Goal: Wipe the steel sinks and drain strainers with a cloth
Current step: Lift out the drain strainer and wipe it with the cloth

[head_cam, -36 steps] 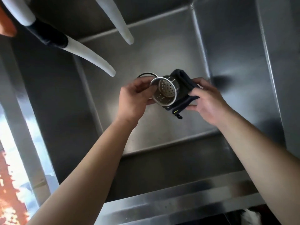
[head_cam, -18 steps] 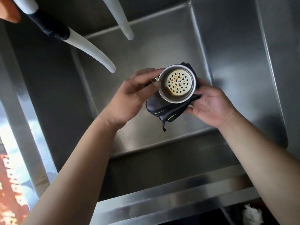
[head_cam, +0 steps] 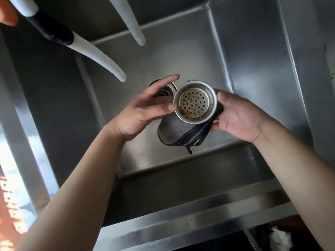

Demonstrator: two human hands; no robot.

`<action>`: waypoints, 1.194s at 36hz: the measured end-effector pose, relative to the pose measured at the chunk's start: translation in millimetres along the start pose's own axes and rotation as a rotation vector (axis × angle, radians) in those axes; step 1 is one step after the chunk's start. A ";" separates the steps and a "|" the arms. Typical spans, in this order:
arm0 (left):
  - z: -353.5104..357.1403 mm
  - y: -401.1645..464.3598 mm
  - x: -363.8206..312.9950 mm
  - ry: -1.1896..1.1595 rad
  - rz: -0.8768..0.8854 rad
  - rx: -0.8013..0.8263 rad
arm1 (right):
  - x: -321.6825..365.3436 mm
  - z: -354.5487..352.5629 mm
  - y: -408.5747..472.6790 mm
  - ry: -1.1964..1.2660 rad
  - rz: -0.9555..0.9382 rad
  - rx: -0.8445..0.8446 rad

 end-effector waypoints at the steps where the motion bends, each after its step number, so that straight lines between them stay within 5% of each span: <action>1: -0.1 0.6 3.6 -0.022 -0.017 0.007 | 1.0 -1.2 -0.7 -0.036 -0.004 -0.023; 8: 10.7 1.3 24.3 -0.178 -0.090 0.105 | 8.5 0.9 -6.0 -0.161 -0.038 -0.084; 21: 7.4 -9.7 27.5 -0.214 0.108 -0.035 | 33.7 15.0 -8.0 -0.325 -0.156 -0.033; 28: 21.5 -6.0 75.8 -0.218 -0.308 -0.256 | -16.1 7.3 -8.7 -0.279 0.199 -0.266; 33: 16.0 -21.9 97.3 -0.314 -0.247 -0.161 | -31.7 2.2 -20.4 -0.234 0.159 -0.180; 37: 24.3 -21.2 121.5 -0.401 -0.428 -0.303 | -60.1 6.6 -20.7 -0.255 0.289 -0.338; 43: 3.9 -14.7 116.1 -0.363 -0.333 -0.358 | -47.4 7.7 4.8 -0.333 0.227 -0.328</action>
Point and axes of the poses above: each hand's wrist, its own y-axis towards the middle knuckle, its own z-axis out of the palm, x = y × z, the point moved 5 cm from there along y, towards the middle knuckle, and after that the axes turned 13 degrees about -z, right-handed, at the moved point
